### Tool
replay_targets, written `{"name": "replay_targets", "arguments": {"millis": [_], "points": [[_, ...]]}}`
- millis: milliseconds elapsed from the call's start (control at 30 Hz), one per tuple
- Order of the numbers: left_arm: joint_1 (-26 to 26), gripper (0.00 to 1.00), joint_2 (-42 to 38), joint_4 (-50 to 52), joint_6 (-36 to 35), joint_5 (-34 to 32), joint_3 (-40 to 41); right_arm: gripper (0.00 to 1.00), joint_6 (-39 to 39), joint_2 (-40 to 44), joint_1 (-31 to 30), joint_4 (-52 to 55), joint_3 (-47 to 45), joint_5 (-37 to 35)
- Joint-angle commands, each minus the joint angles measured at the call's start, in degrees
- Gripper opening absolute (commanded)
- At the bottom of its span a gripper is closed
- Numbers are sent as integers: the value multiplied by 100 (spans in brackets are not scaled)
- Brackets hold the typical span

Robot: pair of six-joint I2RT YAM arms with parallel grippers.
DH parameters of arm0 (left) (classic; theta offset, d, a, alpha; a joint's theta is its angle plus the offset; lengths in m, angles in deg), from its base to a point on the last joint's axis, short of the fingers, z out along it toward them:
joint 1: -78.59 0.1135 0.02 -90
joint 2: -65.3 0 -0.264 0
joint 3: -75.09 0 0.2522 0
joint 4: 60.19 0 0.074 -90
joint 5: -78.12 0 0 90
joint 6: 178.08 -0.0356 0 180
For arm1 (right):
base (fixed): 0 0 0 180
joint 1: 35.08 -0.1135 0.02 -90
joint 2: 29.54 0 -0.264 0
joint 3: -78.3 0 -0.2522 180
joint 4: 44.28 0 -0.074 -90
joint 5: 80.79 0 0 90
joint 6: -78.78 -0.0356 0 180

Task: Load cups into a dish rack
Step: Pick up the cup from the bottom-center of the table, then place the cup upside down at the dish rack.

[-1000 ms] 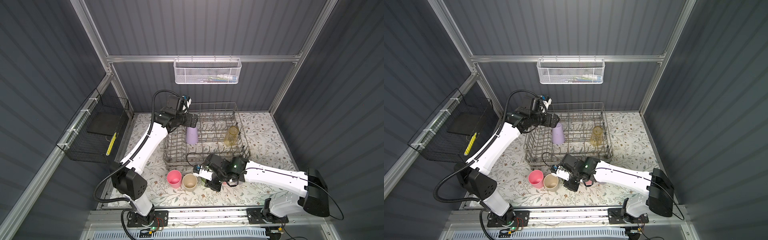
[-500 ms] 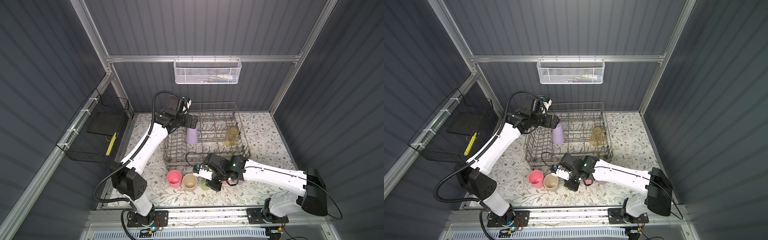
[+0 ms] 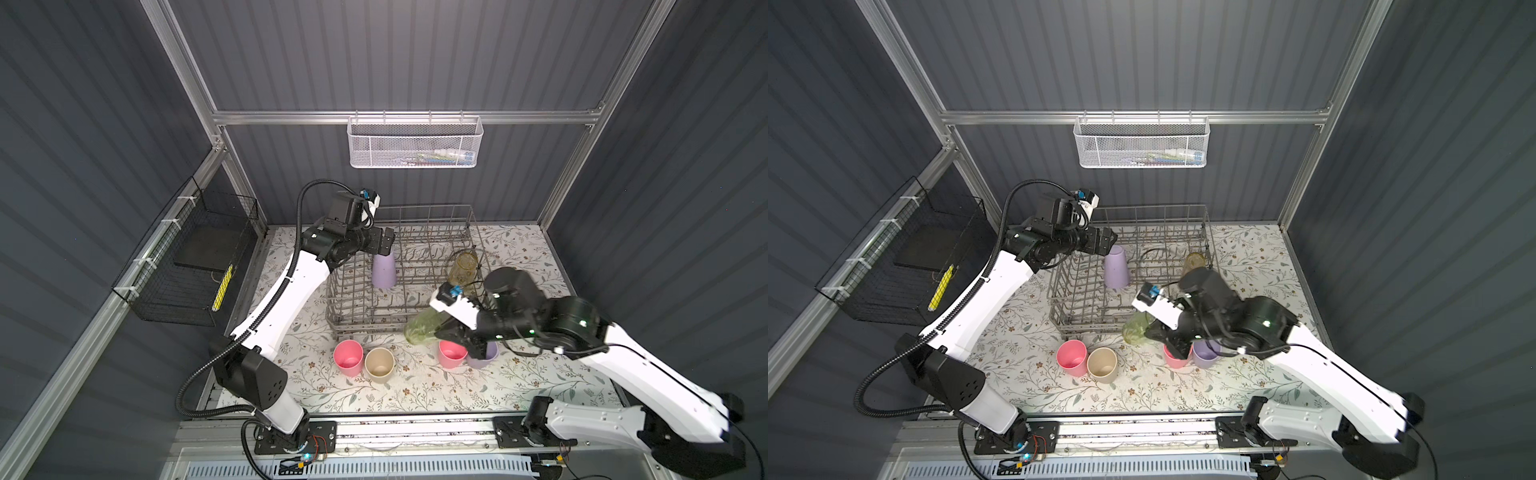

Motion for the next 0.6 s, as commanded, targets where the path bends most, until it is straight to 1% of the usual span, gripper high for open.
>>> {"name": "replay_targets", "arguments": {"millis": [0, 67, 167, 200, 233, 300, 333, 400, 500, 567], "points": [[56, 100, -264, -434, 95, 383, 205, 0, -530, 545, 705, -947, -190, 1454], [108, 99, -395, -714, 186, 636, 355, 0, -967, 758, 1244, -1526, -456, 1988], [230, 99, -591, -1246, 366, 1327, 646, 0, -1840, 906, 2024, -2542, -932, 2763], [266, 99, -657, -1458, 454, 1598, 756, 0, -2299, 910, 2289, -3139, -1149, 3059], [297, 99, -715, -1665, 509, 2020, 866, 0, -2839, 890, 2545, -3790, -1408, 3414], [356, 99, -796, -2039, 654, 2522, 1046, 0, -3895, 816, 2923, -5068, -1901, 3847], [383, 99, -840, -2201, 742, 2760, 1118, 0, -4345, 760, 3071, -5616, -2103, 3974], [450, 99, -899, -2549, 907, 3211, 1266, 0, -4917, 613, 3278, -6285, -2316, 4100], [541, 99, -964, -3157, 1160, 3932, 1536, 0, -5604, 418, 3495, -7198, -2546, 4128], [579, 98, -989, -3532, 1350, 4287, 1694, 0, -5950, 300, 3605, -7676, -2639, 4127]]}}
